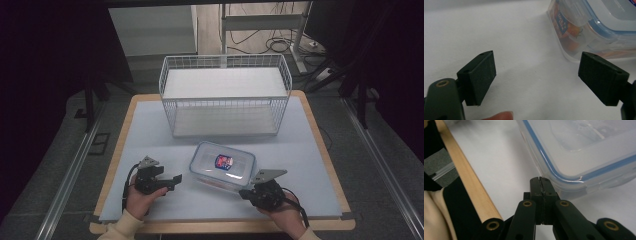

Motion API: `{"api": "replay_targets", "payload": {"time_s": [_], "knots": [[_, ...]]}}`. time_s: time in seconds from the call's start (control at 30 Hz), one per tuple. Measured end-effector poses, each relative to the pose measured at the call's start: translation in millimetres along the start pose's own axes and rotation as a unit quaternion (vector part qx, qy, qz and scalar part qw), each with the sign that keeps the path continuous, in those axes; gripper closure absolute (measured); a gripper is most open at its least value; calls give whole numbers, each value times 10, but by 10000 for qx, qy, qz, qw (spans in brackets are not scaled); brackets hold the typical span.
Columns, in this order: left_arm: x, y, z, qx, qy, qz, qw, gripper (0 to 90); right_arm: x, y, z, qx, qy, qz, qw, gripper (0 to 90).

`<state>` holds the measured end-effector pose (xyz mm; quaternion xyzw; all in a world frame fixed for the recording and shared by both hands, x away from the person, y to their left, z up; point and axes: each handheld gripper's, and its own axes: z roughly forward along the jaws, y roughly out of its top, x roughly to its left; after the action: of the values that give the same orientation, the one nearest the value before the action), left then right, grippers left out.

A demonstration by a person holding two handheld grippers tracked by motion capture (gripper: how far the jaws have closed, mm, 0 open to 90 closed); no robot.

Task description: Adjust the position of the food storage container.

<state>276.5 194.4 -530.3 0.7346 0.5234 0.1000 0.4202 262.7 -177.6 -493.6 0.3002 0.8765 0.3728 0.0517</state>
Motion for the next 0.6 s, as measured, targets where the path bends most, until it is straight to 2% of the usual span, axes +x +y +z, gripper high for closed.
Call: {"api": "replay_targets", "payload": {"time_s": [0.3, 0.37, 0.47, 0.6], "knots": [[3, 1, -3, 12, 4, 7, 10000, 147, -202, -6, -30, -42, -226, 193, 9996, 894], [6, 2, -5, 17, -1, 20, 10000, 147, -278, -10, -32, -70, -347, 290, 9990, 894], [6, 3, -2, 22, -3, 14, 10000, 147, -376, -7, -39, -116, -374, 404, 9984, 894], [7, 3, -5, 16, -9, 0, 10000, 147, -462, 25, -30, -122, -516, 453, 9976, 894]]}}
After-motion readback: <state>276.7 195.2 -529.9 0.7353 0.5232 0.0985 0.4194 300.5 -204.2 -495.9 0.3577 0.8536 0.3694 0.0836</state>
